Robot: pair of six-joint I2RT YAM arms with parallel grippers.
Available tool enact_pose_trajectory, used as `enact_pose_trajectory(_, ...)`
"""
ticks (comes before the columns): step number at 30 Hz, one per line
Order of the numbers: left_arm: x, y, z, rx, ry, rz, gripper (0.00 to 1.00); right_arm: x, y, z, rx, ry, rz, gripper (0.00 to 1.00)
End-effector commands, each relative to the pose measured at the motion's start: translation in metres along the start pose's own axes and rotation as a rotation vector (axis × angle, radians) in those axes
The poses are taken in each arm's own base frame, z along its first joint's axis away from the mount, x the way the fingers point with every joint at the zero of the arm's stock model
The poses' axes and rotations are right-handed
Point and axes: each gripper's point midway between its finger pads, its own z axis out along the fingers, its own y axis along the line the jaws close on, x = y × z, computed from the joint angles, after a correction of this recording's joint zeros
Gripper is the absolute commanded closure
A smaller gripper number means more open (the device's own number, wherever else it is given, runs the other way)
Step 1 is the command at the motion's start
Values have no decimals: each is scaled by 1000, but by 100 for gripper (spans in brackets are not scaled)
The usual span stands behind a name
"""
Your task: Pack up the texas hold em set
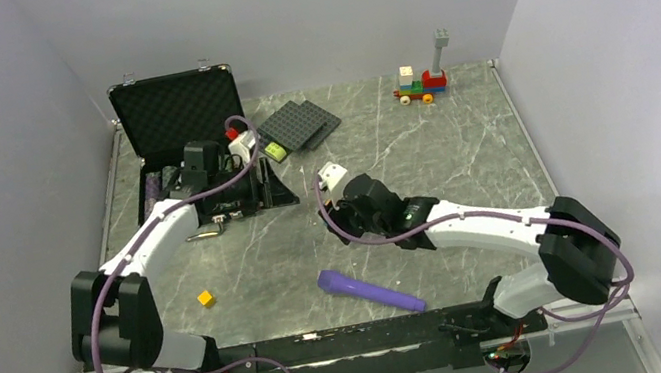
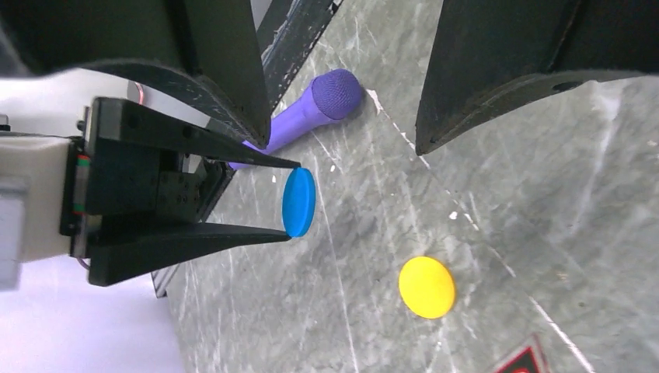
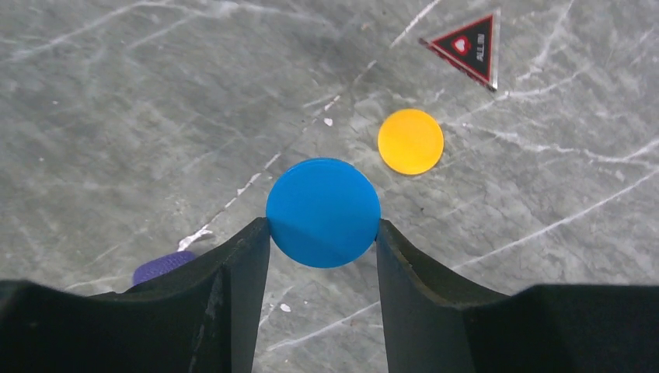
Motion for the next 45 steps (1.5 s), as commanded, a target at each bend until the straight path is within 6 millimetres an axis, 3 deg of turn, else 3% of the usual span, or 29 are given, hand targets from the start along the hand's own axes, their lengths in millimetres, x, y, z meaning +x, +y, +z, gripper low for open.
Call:
enact_pose_trajectory(1, 1, -22, 7, 127, 23, 8, 30, -43, 6, -14, 6, -177, -41, 75)
enact_pose_trajectory(18, 35, -51, 39, 295, 185, -45, 45, -67, 24, -31, -29, -271, -99, 75)
enact_pose_trajectory(24, 41, -53, 43, 310, 209, -58, 59, -68, 25, -32, -22, -277, -104, 75)
enact_pose_trajectory(32, 42, -55, 44, 329, 217, -65, 89, -66, 25, -30, -16, -266, -106, 75)
enact_pose_trajectory(35, 42, -55, 45, 335, 219, -69, 100, -66, 22, -30, -5, -269, -97, 67)
enact_pose_trajectory(38, 42, -56, 45, 336, 220, -66, 100, -67, 21, -32, 2, -278, -93, 57)
enact_pose_trajectory(39, 40, -55, 44, 330, 216, -57, 100, -68, 21, -32, 4, -282, -92, 50)
enact_pose_trajectory(40, 38, -55, 43, 320, 210, -44, 100, -68, 20, -33, 10, -285, -90, 34)
enact_pose_trajectory(42, 31, -48, 39, 279, 187, -22, 100, -68, 16, -36, 33, -297, -80, 16)
enact_pose_trajectory(45, 13, -30, 26, 215, 114, -20, 100, -69, 10, -41, 59, -319, -65, 5)
